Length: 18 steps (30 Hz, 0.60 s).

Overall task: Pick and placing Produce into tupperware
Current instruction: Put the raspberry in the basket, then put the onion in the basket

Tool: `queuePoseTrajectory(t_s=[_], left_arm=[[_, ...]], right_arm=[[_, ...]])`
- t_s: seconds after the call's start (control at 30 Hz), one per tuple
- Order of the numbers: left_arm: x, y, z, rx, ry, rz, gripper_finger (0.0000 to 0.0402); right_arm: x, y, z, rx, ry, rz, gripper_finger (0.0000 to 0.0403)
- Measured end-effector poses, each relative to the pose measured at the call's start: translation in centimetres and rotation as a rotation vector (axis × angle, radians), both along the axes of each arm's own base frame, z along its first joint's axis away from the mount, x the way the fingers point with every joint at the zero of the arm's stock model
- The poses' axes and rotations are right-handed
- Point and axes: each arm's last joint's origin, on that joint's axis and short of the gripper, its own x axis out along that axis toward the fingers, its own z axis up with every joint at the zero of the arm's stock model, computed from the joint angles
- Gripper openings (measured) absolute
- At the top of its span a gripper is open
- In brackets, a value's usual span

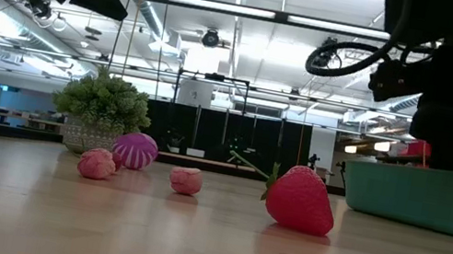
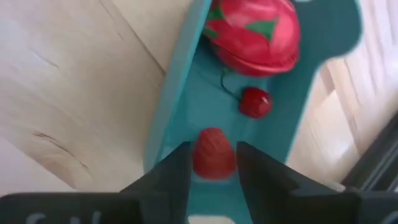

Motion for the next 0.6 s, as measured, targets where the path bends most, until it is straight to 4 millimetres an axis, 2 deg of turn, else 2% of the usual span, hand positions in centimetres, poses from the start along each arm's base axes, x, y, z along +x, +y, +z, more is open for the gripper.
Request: queuePoseTrajectory(t_s=[0.3, 0.43, 0.6], left_arm=[[0.0, 0.0, 0.0, 0.000, 0.000, 0.001, 0.0107], [0.0, 0.0, 0.0, -0.007, -0.011, 0.003, 0.0107], [0.2, -0.1, 0.4, -0.065, -0.076, -0.027, 0.0107]], right_arm=[[0.8, -1.0, -0.1, 0.007, -0.012, 0.037, 0.0183], [1.0, -1.4, 0.1, -0.019, 0.002, 0.089, 0.0187], [2.3, -1.8, 1.4, -0.065, -0.044, 0.142, 0.0186]])
